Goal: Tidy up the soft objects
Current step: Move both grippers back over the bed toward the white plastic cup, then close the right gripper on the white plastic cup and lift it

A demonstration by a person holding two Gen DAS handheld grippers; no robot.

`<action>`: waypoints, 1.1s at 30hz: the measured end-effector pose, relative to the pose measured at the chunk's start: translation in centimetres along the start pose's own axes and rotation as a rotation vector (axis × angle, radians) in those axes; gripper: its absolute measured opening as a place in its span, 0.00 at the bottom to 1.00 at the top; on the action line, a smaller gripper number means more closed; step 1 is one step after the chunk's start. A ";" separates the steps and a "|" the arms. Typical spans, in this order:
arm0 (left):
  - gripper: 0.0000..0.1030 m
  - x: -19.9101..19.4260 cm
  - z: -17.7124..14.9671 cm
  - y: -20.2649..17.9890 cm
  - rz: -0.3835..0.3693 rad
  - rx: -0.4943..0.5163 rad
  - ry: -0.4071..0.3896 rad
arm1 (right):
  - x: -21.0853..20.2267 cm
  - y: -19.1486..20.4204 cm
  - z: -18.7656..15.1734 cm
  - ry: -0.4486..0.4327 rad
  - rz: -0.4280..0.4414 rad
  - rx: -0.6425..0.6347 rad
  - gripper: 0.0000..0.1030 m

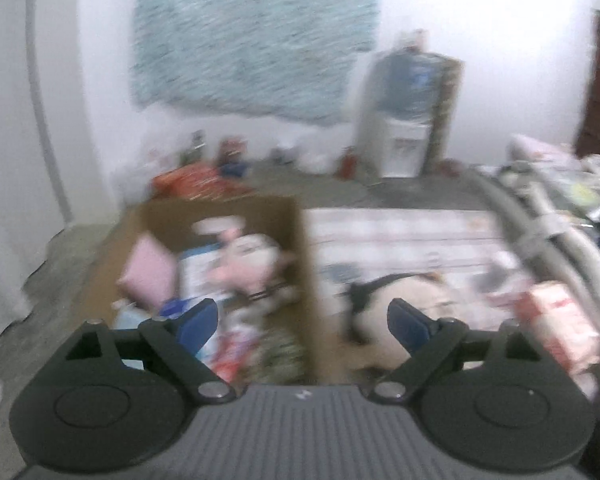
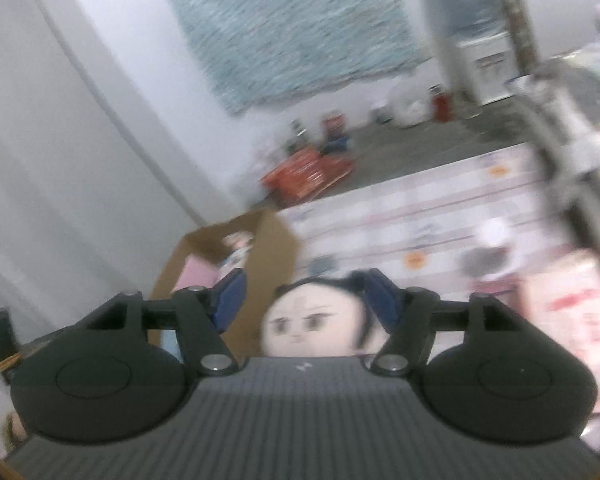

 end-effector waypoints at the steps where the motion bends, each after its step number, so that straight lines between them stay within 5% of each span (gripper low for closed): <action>1: 0.93 -0.3 0.6 -1.7 -0.027 0.018 -0.019 | -1.1 -1.3 0.3 -0.022 -0.017 0.008 0.66; 10: 0.94 1.7 4.6 -14.4 -0.229 0.148 -0.069 | -2.9 -9.1 1.6 -0.049 -0.059 0.074 0.71; 18: 0.94 9.6 4.3 -23.4 -0.283 0.311 0.039 | 7.5 -13.3 4.3 0.048 -0.195 -0.006 0.74; 29: 0.90 16.7 1.4 -24.6 -0.236 0.304 0.149 | 22.5 -20.1 4.7 0.178 -0.396 -0.113 0.75; 31: 0.90 16.9 1.5 -24.6 -0.236 0.301 0.139 | 23.6 -20.7 4.5 0.189 -0.405 -0.116 0.72; 33: 0.90 17.0 1.7 -24.6 -0.234 0.300 0.135 | 24.4 -21.0 4.2 0.204 -0.414 -0.116 0.51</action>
Point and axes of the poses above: each gripper's, at about its wrist camera, not at the fingertips, and x roughly the way its jaws point, y to its left, z to its top, the point moved 7 cm from there along x, roughly the way its jaws point, and after that the axes turned 9 degrees about x, right-handed, at the moved point
